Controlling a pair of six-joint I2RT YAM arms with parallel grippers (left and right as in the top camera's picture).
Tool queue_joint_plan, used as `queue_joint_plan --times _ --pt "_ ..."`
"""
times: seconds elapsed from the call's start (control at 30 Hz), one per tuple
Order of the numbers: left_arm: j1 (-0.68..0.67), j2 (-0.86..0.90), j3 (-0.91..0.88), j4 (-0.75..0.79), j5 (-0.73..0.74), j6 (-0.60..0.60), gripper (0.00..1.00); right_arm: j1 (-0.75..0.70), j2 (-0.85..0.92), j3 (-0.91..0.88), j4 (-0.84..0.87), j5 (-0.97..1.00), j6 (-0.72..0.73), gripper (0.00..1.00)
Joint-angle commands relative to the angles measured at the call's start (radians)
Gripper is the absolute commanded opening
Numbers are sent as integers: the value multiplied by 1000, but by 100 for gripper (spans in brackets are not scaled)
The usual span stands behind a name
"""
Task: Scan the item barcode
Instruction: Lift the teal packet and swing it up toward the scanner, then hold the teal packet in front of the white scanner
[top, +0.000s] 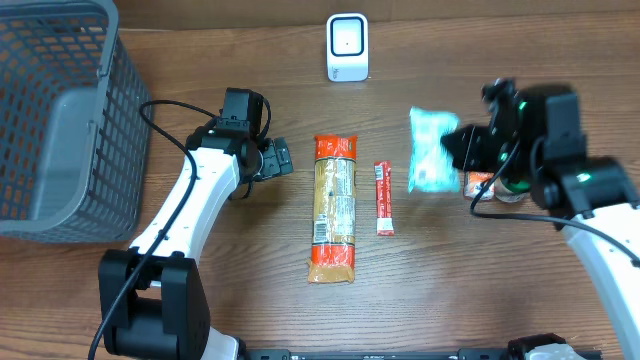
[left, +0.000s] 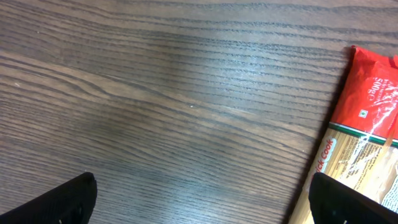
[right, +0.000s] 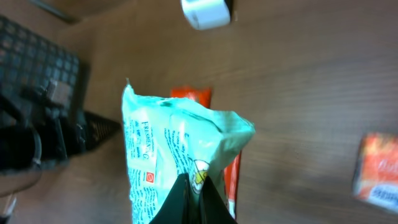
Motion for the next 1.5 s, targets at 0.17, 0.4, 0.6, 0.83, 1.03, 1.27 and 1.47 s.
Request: queue_joint_plan --times 0.17,0.4,0.6,0.83,1.03,1.27,1.47 --pt "-1 -12 9 1 2 -4 100 14 208 491 -256 142 -99 3" --pt "-1 -12 9 1 2 -4 100 119 375 726 -273 322 -126 3" --pt "-1 -12 9 1 2 -4 100 242 500 739 -149 576 -241 4" --pt "-1 -12 9 1 2 -4 100 346 666 739 75 826 -481 4" --pt "-1 -12 9 1 2 -4 100 405 793 739 327 1013 -716 4" --pt "-1 -12 9 1 2 -4 100 435 952 739 752 1123 -1078 3" --pt "-1 -12 9 1 2 -4 100 435 1053 739 1051 1139 -1144 4"
